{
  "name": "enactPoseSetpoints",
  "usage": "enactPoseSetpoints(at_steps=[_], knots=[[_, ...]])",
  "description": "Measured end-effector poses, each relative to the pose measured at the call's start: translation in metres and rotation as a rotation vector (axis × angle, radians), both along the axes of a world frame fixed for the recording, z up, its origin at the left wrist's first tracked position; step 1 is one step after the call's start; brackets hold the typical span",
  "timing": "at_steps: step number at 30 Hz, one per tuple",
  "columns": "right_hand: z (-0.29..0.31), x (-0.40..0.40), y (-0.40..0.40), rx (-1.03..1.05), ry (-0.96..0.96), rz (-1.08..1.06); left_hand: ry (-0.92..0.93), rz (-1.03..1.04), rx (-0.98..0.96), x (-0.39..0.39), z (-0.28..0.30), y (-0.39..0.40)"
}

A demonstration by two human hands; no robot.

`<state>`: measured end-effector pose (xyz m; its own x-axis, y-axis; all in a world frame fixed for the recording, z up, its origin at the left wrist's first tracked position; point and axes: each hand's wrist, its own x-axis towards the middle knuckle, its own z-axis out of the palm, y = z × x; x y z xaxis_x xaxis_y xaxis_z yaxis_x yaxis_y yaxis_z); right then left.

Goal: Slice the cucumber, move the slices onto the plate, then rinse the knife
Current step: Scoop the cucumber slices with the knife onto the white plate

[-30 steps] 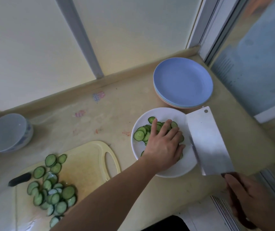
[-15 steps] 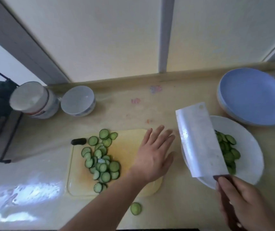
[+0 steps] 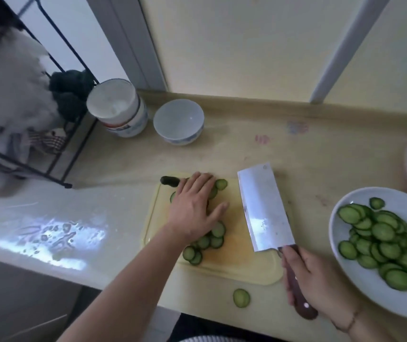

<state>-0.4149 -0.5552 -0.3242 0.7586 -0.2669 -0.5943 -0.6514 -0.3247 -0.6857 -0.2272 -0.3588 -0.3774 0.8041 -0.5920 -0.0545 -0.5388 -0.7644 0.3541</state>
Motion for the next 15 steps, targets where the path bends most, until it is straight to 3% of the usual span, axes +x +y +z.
enactPoseSetpoints(at_steps=[5, 15], knots=[[-0.008, 0.015, 0.006, 0.055, 0.077, 0.009, -0.034, -0.062, -0.063, -0.015, -0.012, 0.017], [-0.005, 0.037, 0.013, -0.005, 0.177, 0.179, -0.038, 0.109, -0.070, -0.040, -0.023, 0.023]])
